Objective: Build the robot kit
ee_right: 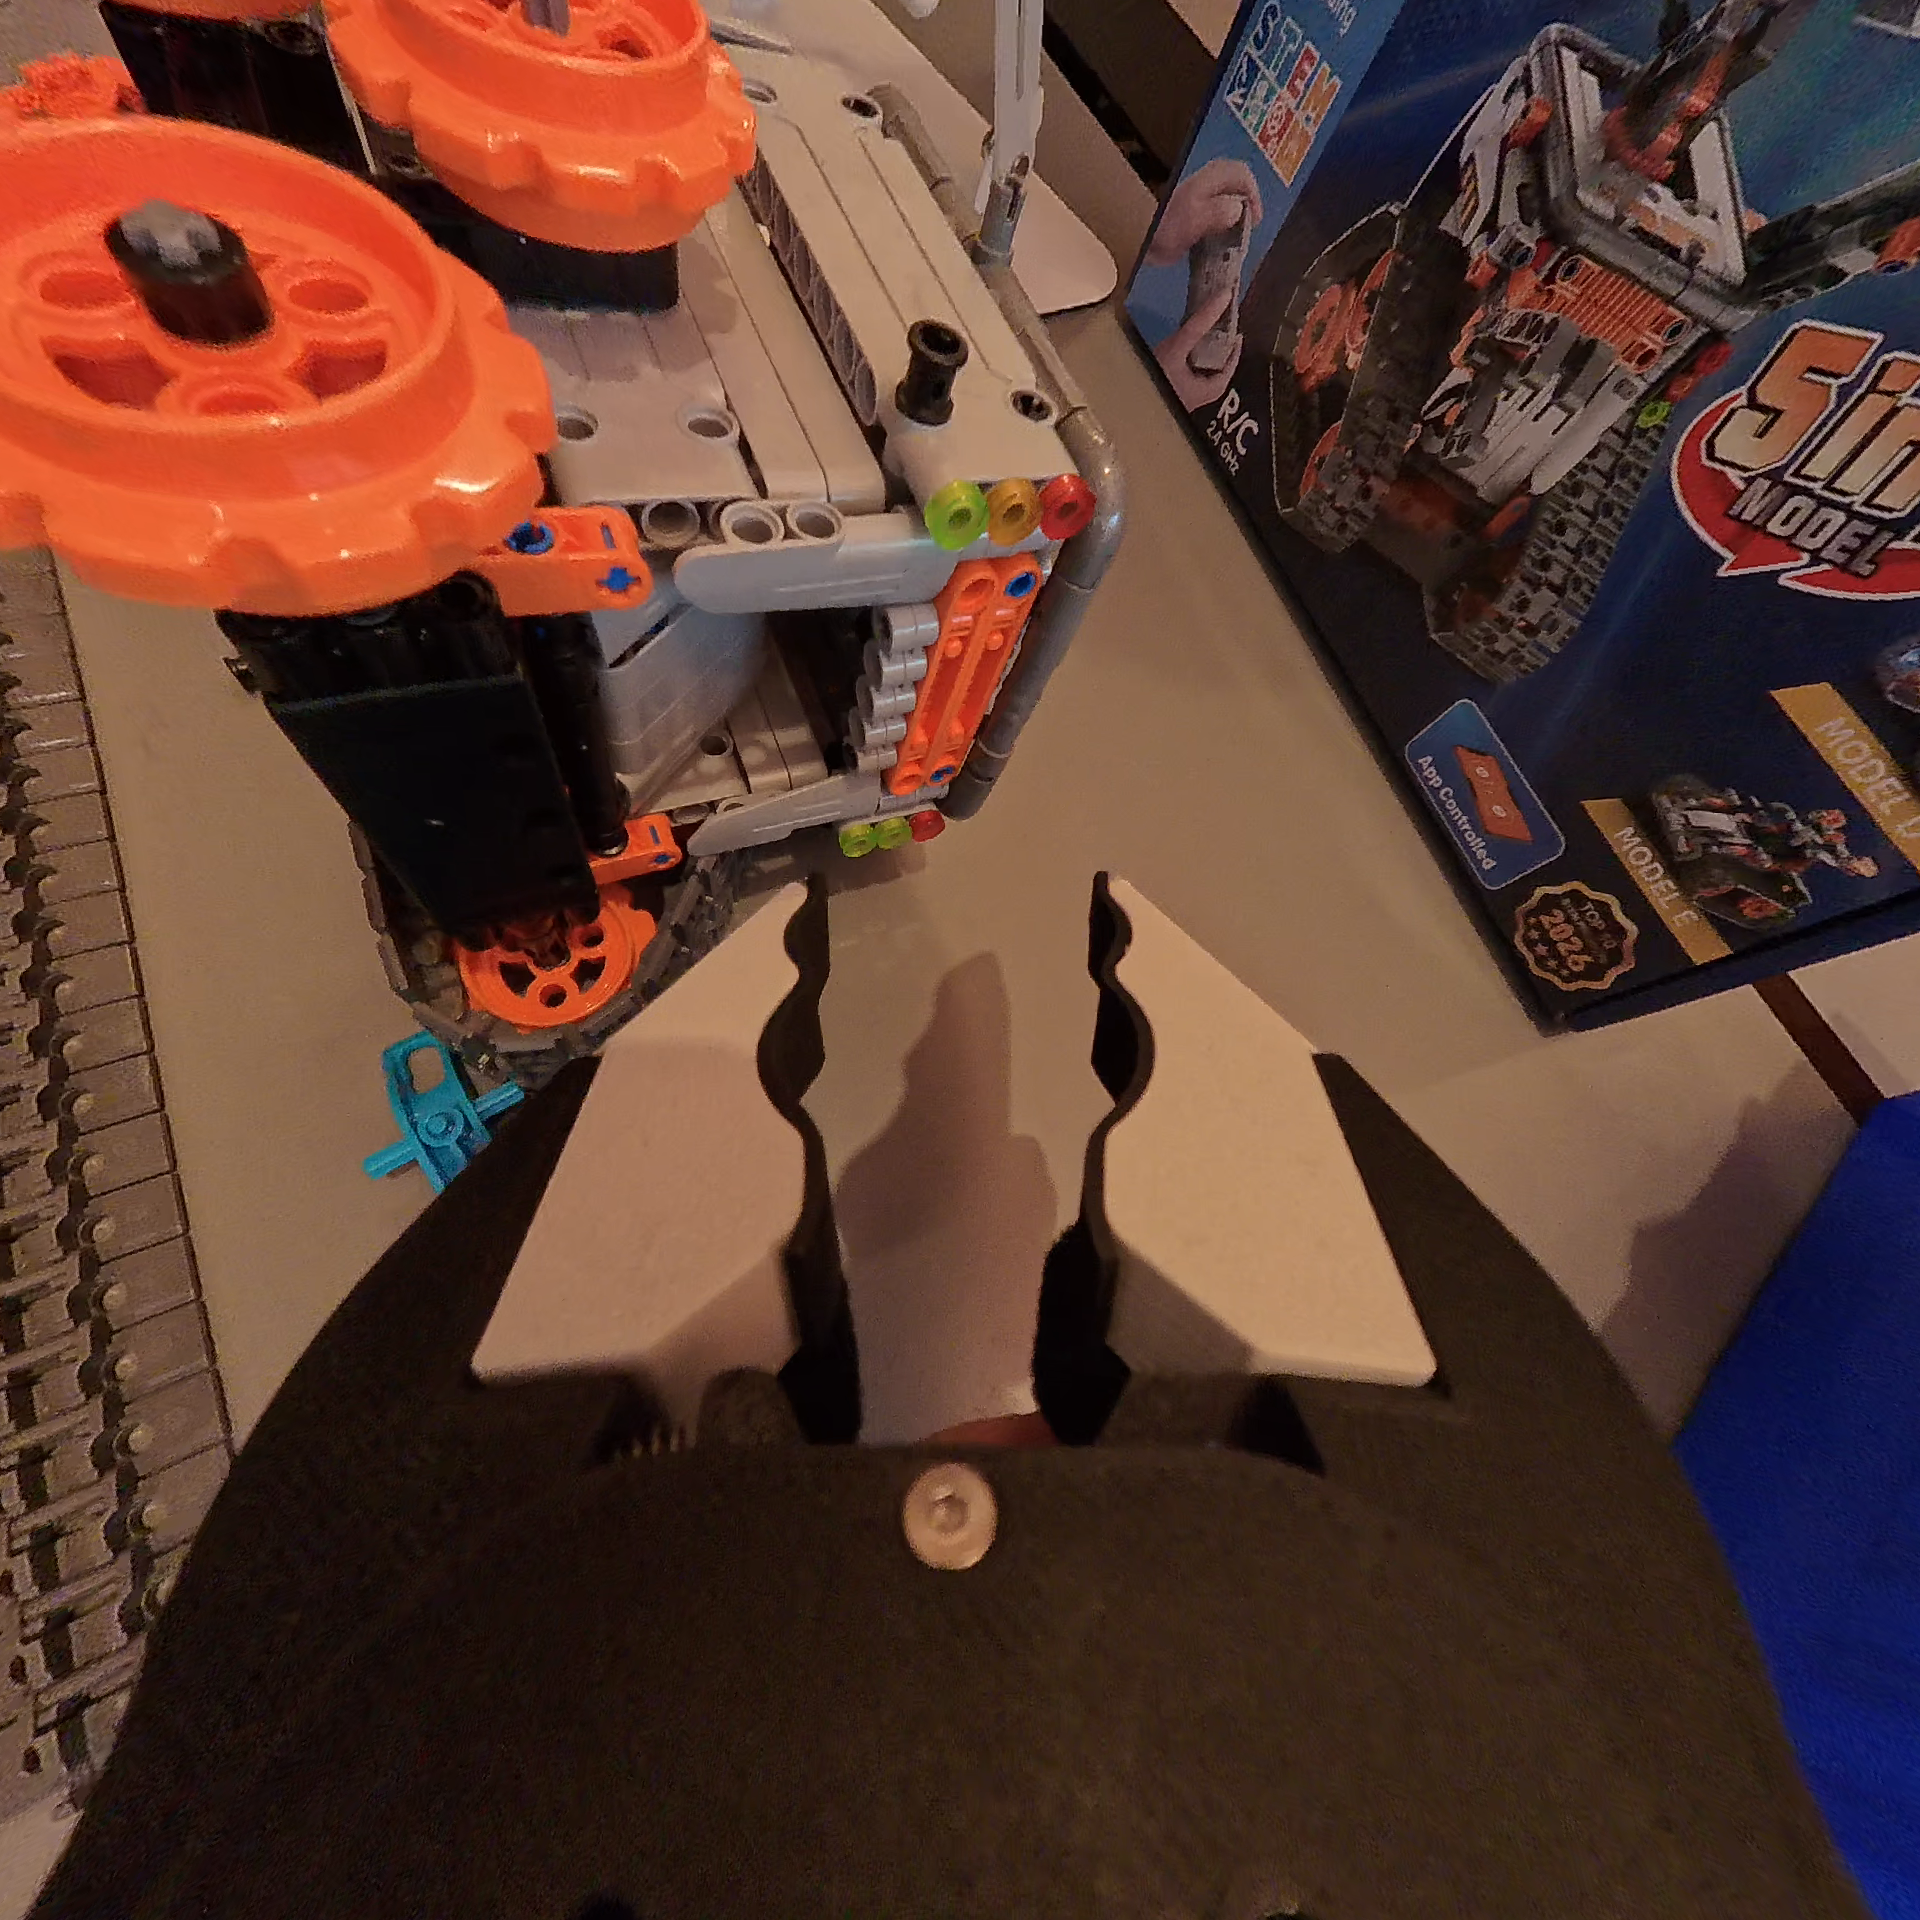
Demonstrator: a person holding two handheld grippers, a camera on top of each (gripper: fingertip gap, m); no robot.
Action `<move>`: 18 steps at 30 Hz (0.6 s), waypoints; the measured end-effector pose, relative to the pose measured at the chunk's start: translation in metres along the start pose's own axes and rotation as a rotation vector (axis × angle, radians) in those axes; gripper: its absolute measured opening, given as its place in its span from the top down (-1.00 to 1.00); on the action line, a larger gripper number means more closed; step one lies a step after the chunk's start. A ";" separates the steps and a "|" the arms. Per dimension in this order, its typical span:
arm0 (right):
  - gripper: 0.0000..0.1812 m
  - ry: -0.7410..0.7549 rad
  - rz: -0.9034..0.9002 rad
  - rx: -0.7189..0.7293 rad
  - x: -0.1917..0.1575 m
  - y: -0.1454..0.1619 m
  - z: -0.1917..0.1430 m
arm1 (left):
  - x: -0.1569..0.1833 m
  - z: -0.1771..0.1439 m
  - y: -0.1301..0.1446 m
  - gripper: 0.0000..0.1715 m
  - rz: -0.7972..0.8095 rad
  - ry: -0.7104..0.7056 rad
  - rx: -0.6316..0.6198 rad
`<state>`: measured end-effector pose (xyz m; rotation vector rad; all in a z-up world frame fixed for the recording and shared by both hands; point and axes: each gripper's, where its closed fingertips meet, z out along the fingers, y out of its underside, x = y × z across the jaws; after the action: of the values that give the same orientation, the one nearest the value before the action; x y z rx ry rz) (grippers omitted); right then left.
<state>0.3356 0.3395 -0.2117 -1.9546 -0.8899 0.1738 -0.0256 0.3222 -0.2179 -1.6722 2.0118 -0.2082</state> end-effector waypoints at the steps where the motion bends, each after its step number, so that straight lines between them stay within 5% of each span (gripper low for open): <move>1: 0.47 -0.001 -0.002 -0.003 0.000 0.001 0.000 | 0.008 0.000 0.000 0.75 -0.007 0.032 0.004; 18: 0.47 -0.003 -0.008 -0.010 -0.001 0.011 0.008 | 0.059 0.019 0.016 0.70 -0.047 0.147 0.044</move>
<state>0.3366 0.3412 -0.2251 -1.9606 -0.9021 0.1681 -0.0369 0.2738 -0.2573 -1.7227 2.0587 -0.4002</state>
